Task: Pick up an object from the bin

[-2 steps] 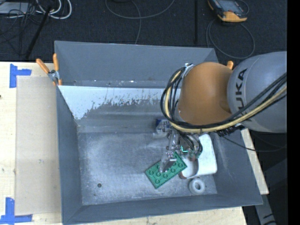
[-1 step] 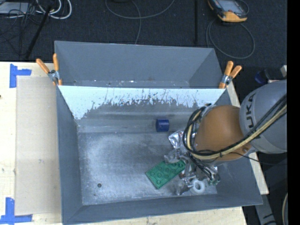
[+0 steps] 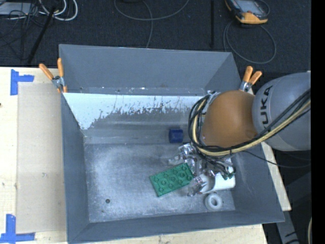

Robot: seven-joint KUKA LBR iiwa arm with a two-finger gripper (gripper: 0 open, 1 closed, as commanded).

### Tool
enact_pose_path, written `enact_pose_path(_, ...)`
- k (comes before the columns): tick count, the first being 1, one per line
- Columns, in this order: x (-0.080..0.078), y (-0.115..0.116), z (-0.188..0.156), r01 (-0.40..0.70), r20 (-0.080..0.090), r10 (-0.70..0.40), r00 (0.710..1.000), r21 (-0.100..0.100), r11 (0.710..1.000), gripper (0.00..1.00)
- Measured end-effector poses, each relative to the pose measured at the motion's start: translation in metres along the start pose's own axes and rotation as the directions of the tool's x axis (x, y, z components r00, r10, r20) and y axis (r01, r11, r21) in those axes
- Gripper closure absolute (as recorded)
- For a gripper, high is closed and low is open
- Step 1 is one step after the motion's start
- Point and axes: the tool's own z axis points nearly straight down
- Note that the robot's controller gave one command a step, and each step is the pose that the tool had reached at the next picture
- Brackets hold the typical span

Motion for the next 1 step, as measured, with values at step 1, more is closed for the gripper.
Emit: enact_pose_path(1,0.0058,-0.0277,-0.0001,-0.013,-0.003,0.013,1.000,0.001,1.000,0.00)
